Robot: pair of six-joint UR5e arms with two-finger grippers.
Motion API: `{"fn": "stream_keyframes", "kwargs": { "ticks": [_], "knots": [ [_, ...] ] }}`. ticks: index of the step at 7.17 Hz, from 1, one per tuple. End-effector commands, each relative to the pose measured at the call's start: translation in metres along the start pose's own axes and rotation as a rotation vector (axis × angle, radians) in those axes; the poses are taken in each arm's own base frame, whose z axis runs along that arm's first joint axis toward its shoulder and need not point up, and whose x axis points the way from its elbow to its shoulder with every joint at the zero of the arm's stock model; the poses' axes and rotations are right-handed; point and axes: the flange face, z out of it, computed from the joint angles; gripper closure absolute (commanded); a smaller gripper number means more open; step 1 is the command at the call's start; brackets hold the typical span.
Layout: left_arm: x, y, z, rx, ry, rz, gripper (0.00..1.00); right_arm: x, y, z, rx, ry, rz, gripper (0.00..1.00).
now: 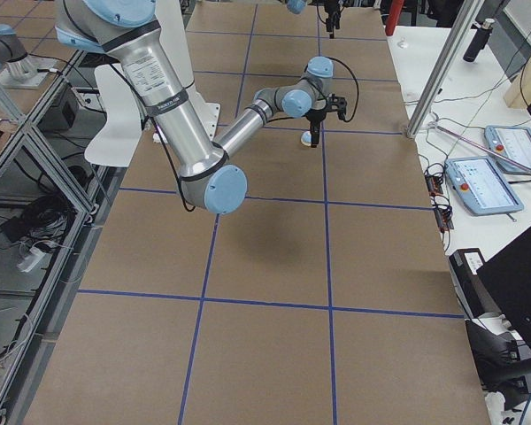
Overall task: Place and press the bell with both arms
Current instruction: 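Withdraw the left gripper away from the bell while the right arm reaches in, then move the right gripper above the bell and lower it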
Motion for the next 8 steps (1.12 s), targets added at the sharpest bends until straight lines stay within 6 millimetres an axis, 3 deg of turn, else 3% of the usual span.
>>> {"fn": "stream_keyframes", "kwargs": {
  "ticks": [1,2,3,5,6,8],
  "knots": [
    [-0.009,0.015,0.001,-0.011,-0.010,0.026,0.00,-0.076,-0.002,0.033,-0.012,0.022,0.069,0.01],
    [-0.009,0.015,0.001,-0.010,-0.011,0.026,0.00,-0.093,-0.006,0.043,-0.013,0.040,0.069,0.11],
    [-0.009,0.015,0.001,-0.010,-0.013,0.026,0.00,-0.110,-0.006,0.053,-0.025,0.050,0.096,0.35],
    [-0.009,0.015,0.001,-0.010,-0.013,0.026,0.00,-0.117,-0.007,0.058,-0.025,0.061,0.103,0.90],
    [-0.009,0.014,0.000,-0.009,-0.012,0.025,0.00,-0.117,-0.007,0.060,-0.021,0.065,0.099,1.00],
    [-0.010,0.014,0.001,-0.010,-0.013,0.024,0.00,-0.116,-0.006,0.061,-0.022,0.067,0.093,1.00]
  ]
}}
